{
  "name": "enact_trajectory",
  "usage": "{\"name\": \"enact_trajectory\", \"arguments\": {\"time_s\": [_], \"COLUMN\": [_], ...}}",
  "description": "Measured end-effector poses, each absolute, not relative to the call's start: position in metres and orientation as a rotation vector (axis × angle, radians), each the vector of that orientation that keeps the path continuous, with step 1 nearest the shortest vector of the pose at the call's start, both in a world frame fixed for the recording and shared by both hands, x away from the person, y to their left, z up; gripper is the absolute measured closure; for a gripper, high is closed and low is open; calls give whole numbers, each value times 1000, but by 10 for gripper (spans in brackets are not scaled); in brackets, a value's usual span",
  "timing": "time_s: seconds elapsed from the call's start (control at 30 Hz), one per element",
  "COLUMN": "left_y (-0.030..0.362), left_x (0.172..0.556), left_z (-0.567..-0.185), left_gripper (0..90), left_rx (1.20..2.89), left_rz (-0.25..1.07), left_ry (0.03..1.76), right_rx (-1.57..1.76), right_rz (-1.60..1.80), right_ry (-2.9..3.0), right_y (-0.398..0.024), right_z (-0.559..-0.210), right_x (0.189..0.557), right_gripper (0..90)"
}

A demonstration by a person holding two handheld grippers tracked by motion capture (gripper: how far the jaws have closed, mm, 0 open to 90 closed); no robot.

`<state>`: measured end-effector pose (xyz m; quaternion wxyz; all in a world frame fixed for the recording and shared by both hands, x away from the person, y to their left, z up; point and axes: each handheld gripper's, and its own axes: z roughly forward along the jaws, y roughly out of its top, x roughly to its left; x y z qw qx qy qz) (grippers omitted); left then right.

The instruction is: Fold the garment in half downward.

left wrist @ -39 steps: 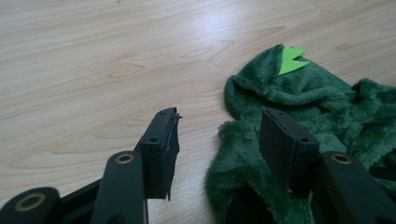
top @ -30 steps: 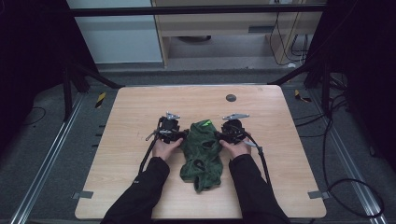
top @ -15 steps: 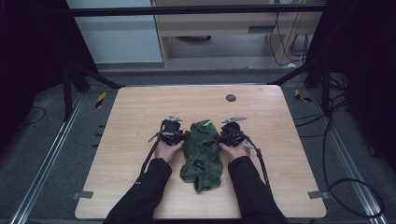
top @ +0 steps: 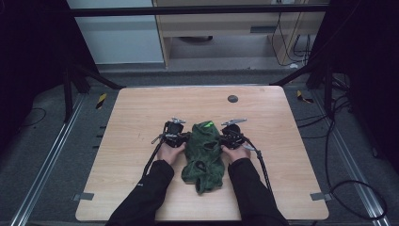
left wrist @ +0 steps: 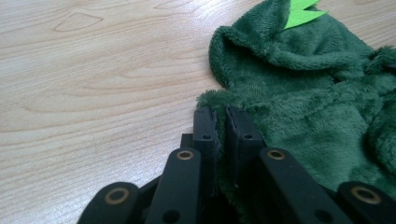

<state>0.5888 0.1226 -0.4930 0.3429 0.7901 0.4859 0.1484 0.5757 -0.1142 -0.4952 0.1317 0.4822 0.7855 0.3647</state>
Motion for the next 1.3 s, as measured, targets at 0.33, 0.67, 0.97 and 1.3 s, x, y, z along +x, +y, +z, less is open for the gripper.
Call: {"name": "enact_trajectory", "arguments": {"time_s": [0.33,0.67,0.97,1.3], "left_y": [127,132,136,139], "left_x": [588,579,564,548], "left_z": [-485,-464,-442,-425], "left_gripper": [888,891,892,893], "left_rx": [2042,2011,1985,1966], "left_rz": [365,371,390,401], "left_ry": [1248,1200,1141,1095], "right_rx": [1375,1322,1280,1200], "right_rz": [1101,1167,1214,1239], "right_ry": [2250,2224,2208,2217], "right_y": [-116,-118,-122,-123], "right_z": [-485,-468,-454,-437], "right_x": [573,568,561,550], "right_gripper": [841,841,840,840]}}
